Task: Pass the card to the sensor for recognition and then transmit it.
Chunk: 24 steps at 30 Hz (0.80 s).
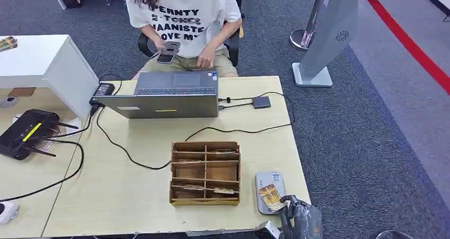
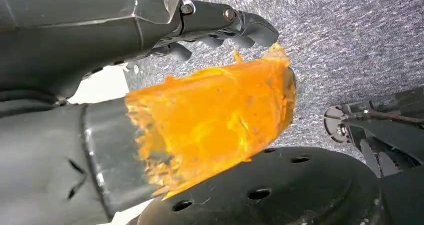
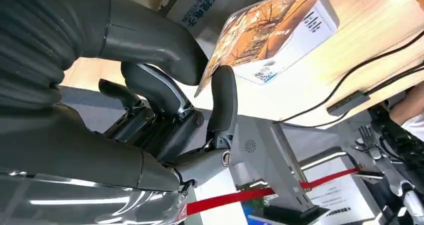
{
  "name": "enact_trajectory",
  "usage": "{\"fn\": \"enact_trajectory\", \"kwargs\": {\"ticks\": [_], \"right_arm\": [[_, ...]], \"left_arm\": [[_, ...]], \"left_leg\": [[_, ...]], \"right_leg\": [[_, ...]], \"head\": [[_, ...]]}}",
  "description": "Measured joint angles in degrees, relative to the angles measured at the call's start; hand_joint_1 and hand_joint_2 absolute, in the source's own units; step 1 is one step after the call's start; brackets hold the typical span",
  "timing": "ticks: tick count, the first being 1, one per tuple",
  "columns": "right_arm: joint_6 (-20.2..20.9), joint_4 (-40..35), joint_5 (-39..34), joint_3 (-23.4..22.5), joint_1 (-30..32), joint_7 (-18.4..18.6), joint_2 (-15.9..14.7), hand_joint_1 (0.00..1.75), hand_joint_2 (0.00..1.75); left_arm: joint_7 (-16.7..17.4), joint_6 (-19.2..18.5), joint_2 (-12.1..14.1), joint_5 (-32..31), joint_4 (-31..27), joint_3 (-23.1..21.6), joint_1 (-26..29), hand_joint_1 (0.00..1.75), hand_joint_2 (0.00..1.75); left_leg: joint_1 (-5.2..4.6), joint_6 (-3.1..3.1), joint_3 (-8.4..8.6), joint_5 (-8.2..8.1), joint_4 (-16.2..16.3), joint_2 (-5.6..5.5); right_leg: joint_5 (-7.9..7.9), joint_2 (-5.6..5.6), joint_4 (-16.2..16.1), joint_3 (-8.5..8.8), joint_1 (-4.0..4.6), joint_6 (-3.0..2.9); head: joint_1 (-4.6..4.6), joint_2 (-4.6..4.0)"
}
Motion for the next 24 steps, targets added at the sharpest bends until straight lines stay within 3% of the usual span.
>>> {"fn": "enact_trajectory", "kwargs": {"ticks": [13, 21, 24], "right_arm": [[0.0, 0.1, -0.2, -0.2, 0.0, -0.5, 0.0, 1.75, 1.75], [0.0, -1.1, -6.6, -1.8, -0.1, -5.1, 1.4, 1.75, 1.75], [0.0, -2.4, -9.7, -1.9, -0.1, -5.2, 2.0, 1.75, 1.75]], "left_arm": [[0.0, 0.0, 0.0, 0.1, 0.0, 0.0, 0.0, 0.00, 0.00], [-0.1, 0.0, 0.0, 0.4, 0.0, 0.0, 0.0, 0.00, 0.00], [-0.1, 0.0, 0.0, 0.4, 0.0, 0.0, 0.0, 0.00, 0.00]], "left_leg": [[0.00, 0.00, 0.00, 0.00, 0.0, 0.00], [0.00, 0.00, 0.00, 0.00, 0.0, 0.00], [0.00, 0.00, 0.00, 0.00, 0.0, 0.00]], "right_leg": [[0.00, 0.00, 0.0, 0.00, 0.00, 0.00], [0.00, 0.00, 0.0, 0.00, 0.00, 0.00], [0.00, 0.00, 0.0, 0.00, 0.00, 0.00]], "head": [[0.00, 0.00], [-0.02, 0.00], [0.00, 0.00]]}}
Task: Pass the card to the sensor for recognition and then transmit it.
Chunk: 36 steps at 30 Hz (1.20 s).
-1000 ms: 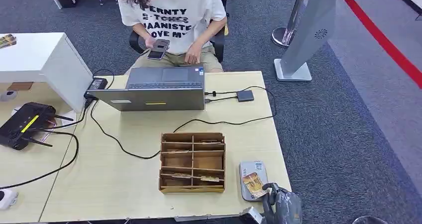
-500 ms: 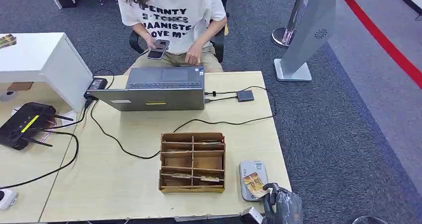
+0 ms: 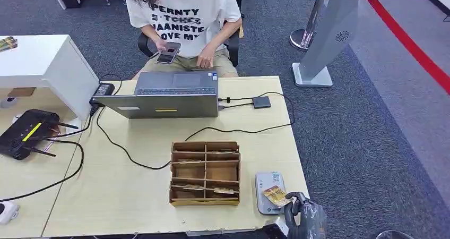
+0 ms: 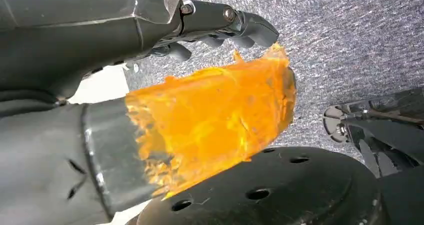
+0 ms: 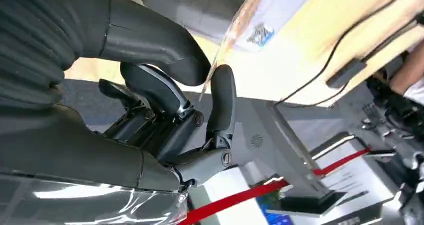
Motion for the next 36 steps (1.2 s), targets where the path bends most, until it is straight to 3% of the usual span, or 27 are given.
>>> {"fn": "enact_trajectory", "kwargs": {"ticks": [21, 36], "right_arm": [[0.0, -7.5, -7.1, 1.9, -1.5, 1.0, 0.2, 1.75, 1.75], [0.0, -15.0, -8.0, 7.1, -5.4, 0.3, -0.1, 1.75, 1.75]], "left_arm": [[0.0, -0.3, 0.0, -0.7, 0.0, -0.5, 0.0, 0.00, 0.00], [-0.1, -0.7, 0.0, -3.5, 0.0, -1.0, -0.3, 0.00, 0.00]], "left_leg": [[0.00, 0.00, 0.00, 0.00, 0.0, 0.00], [0.00, -0.01, 0.01, 0.01, 0.0, 0.01]], "right_leg": [[0.00, 0.00, 0.0, 0.00, 0.00, 0.00], [0.01, 0.01, 0.0, 0.00, 0.00, 0.00]], "head": [[0.00, 0.00], [0.00, 0.00]]}}
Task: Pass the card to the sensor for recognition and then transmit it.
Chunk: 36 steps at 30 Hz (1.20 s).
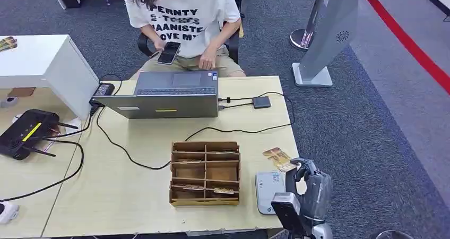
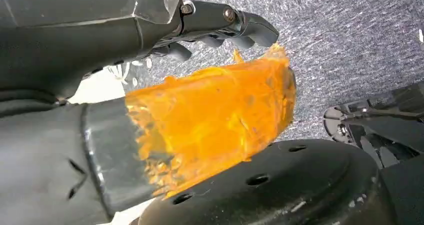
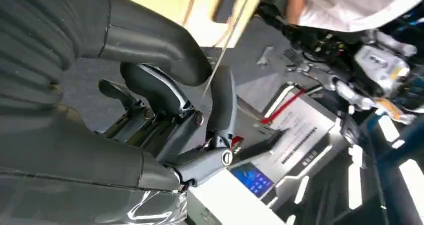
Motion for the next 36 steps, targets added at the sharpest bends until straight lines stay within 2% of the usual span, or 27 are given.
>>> {"fn": "enact_trajectory", "kwargs": {"ticks": [12, 20, 27, 36], "right_arm": [[0.0, -3.8, 2.8, 7.3, -7.9, 2.3, -1.6, 1.75, 1.75], [0.0, -2.7, 3.8, 13.3, -14.9, 7.0, -2.8, 1.75, 1.75], [0.0, 2.8, 4.2, 17.9, -22.4, 11.7, -3.2, 1.75, 1.75], [0.0, 11.7, 6.8, 19.8, -30.3, 15.7, -3.2, 1.75, 1.75]], "left_arm": [[0.0, -0.9, 0.1, -4.1, 0.0, 0.0, -0.5, 0.00, 0.00], [0.0, -1.6, 0.3, -6.4, 0.0, 0.0, -0.9, 0.00, 0.00], [0.1, -2.0, 0.3, -9.0, 0.0, 0.0, -1.1, 0.00, 0.00], [0.5, -2.6, 0.3, -12.4, 0.0, 0.0, -1.2, 0.00, 0.00]], "left_leg": [[0.00, 0.00, 0.00, 0.02, 0.0, 0.00], [0.00, -0.01, 0.00, 0.03, 0.0, 0.00], [0.01, -0.02, 0.00, 0.05, 0.0, 0.00], [0.01, -0.03, 0.00, 0.06, 0.0, 0.00]], "right_leg": [[0.01, 0.00, 0.0, 0.01, 0.00, -0.01], [0.02, 0.01, 0.0, 0.00, 0.00, -0.01], [0.02, 0.01, 0.0, 0.00, 0.00, -0.01], [0.05, 0.01, 0.0, -0.02, 0.00, -0.03]], "head": [[0.00, 0.00], [0.00, 0.00], [0.00, 0.00], [-0.04, 0.00]]}}
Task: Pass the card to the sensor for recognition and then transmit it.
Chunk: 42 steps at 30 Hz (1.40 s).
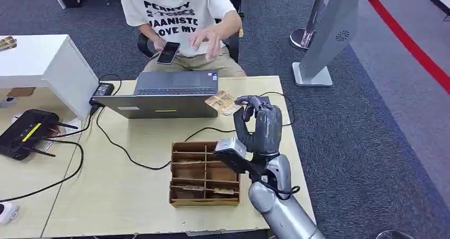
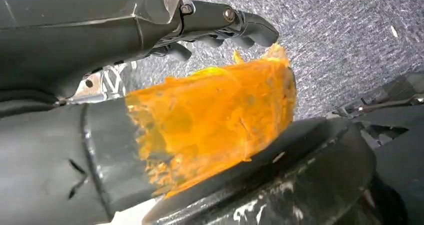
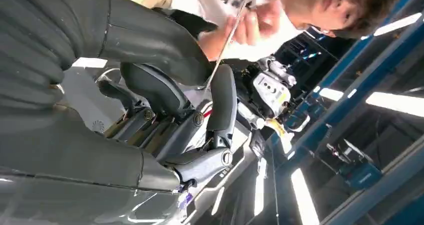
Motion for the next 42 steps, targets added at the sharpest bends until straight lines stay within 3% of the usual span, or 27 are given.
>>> {"fn": "enact_trajectory", "kwargs": {"ticks": [10, 11, 12, 13, 14, 23, 28, 36, 42], "right_arm": [[0.0, 6.0, 4.9, 0.0, -6.3, 2.9, 0.7, 1.75, 1.75], [0.0, 6.3, 5.3, 0.0, -6.7, 3.1, 0.8, 1.68, 1.75], [0.0, 6.7, 5.5, 0.0, -7.0, 3.2, 0.9, 1.34, 1.75], [0.0, 6.9, 5.7, 0.0, -7.3, 3.2, 0.9, 0.14, 1.75], [0.0, 7.2, 5.9, 0.0, -7.4, 3.2, 1.1, 0.00, 1.75], [0.0, 8.1, 7.3, 0.3, -7.4, 3.4, 1.8, 0.00, 1.75], [0.0, 6.6, 6.3, 0.4, -5.3, 1.3, 2.1, 0.00, 1.75], [0.0, -1.8, -4.6, 3.3, 2.1, -2.0, 2.1, 0.00, 1.75], [0.2, -7.0, -8.1, 6.1, 8.3, -3.8, 0.6, 0.00, 1.75]], "left_arm": [[0.6, -0.7, 0.0, -2.3, 0.0, 0.0, -1.0, 0.00, 0.00], [0.6, -0.7, 0.0, -2.4, 0.0, 0.0, -1.0, 0.00, 0.00], [0.6, -0.7, 0.0, -2.5, 0.0, 0.0, -1.0, 0.00, 0.00], [0.7, -0.7, 0.0, -2.5, 0.0, 0.0, -1.0, 0.00, 0.00], [0.7, -0.7, 0.0, -2.5, 0.0, 0.0, -1.0, 0.00, 0.00], [0.7, -0.5, 0.0, -2.2, 0.0, 0.0, -1.2, 0.00, 0.00], [0.6, 0.0, 0.0, -1.4, 0.0, 0.0, -1.1, 0.00, 0.00], [0.4, 0.8, 0.0, 1.2, 0.0, 0.0, -0.5, 0.00, 0.00], [0.4, 1.1, 0.0, 2.8, 0.0, 0.1, -0.4, 0.00, 0.00]], "left_leg": [[0.00, -0.03, 0.00, 0.02, 0.0, -0.01], [0.00, -0.03, 0.00, 0.02, 0.0, -0.02], [0.00, -0.03, 0.00, 0.02, 0.0, -0.02], [0.00, -0.03, 0.00, 0.02, 0.0, -0.02], [0.00, -0.03, 0.00, 0.02, 0.0, -0.02], [0.00, -0.03, 0.00, 0.02, 0.0, -0.02], [0.00, -0.03, 0.00, 0.02, 0.0, -0.02], [0.00, -0.04, -0.01, 0.00, 0.0, -0.02], [0.00, -0.04, -0.02, 0.00, 0.0, -0.02]], "right_leg": [[0.02, -0.01, 0.0, 0.00, 0.00, -0.02], [0.01, -0.01, 0.0, 0.00, 0.00, -0.02], [0.01, -0.01, 0.0, 0.00, 0.00, -0.02], [0.01, -0.01, 0.0, 0.00, 0.00, -0.02], [0.01, -0.01, 0.0, 0.00, 0.00, -0.02], [0.01, -0.01, 0.0, 0.00, 0.00, -0.02], [0.01, -0.01, 0.0, 0.00, 0.00, -0.02], [-0.03, -0.01, 0.0, -0.03, 0.00, -0.01], [-0.04, -0.01, 0.0, -0.01, 0.00, 0.00]], "head": [[0.04, 0.00], [0.04, 0.00], [0.04, 0.00], [0.04, 0.00], [0.04, 0.00], [0.04, 0.00], [0.02, 0.00], [0.04, 0.00], [0.04, 0.00]]}}
